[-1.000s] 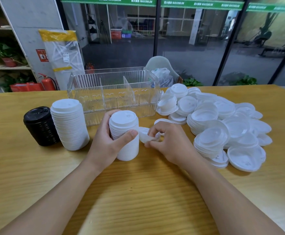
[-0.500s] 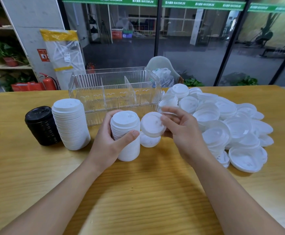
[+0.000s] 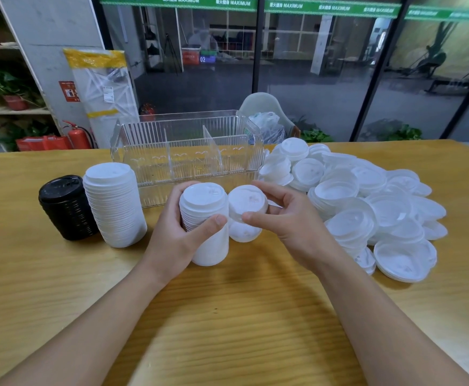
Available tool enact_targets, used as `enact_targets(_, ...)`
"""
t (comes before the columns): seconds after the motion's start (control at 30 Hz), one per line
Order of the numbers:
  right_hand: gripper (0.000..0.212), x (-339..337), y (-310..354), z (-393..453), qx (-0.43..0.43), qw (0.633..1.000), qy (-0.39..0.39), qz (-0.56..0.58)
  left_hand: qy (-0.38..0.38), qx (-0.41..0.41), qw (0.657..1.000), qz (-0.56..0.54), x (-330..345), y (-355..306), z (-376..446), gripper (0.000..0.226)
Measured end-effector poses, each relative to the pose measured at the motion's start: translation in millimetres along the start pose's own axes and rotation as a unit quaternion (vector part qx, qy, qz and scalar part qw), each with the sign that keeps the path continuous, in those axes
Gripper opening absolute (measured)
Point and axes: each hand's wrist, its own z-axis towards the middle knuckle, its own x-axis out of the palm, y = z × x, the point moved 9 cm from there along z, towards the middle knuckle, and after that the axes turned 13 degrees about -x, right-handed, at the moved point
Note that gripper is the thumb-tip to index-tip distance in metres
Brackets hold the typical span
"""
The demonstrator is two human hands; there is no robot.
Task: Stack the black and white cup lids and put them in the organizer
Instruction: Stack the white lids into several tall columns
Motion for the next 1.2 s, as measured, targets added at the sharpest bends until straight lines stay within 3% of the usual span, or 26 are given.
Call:
enact_targets(0.2,0.051,-8.1,15.3,0.3,-0.030,0.998,-0.044,-0.045,0.011,-0.005,1.000,-0.022,0.3,-1.4,-2.9,0.077)
enact_targets(0.33,0.030,-9.4,40.3,-2.9,-0.080,0.994,-0.074,0.016,0.041,-0.013,0.999,-0.022,13.0,-1.8,-8.1,0.068)
enact_targets(0.43,0.031,13.5,48.9,-5.9,-0.105,0.994,-0.029,0.018,0.057,-0.019,0.998,-0.028,26.5,-1.5,-11.0,0.059)
enact_targets(0.6,0.038,31.5,47.2,-7.2,-0.123,0.989,0.010,-0.077,0.069,-0.027,0.997,-0.031,33.7,-0.3,-12.6,0.054)
enact_targets(0.97,0.053,29.1,33.1,-5.2,-0.094,0.990,0.059,-0.088,0.082,-0.027,0.996,-0.020,30.8,-0.5,-11.8,0.061)
enact_targets(1.03,0.047,17.0,32.9,-2.9,-0.095,0.991,0.046,-0.080,0.074,-0.020,0.997,-0.015,25.3,-0.7,-9.2,0.066)
enact_targets(1.1,0.038,-1.3,27.0,-0.4,-0.092,0.985,0.039,-0.142,0.060,-0.014,0.998,-0.009,17.3,-2.1,-6.9,0.071)
enact_targets(1.2,0.050,-11.5,8.8,-0.1,-0.086,0.931,0.081,-0.346,0.049,-0.006,0.999,-0.005,7.7,-2.6,-4.5,0.077)
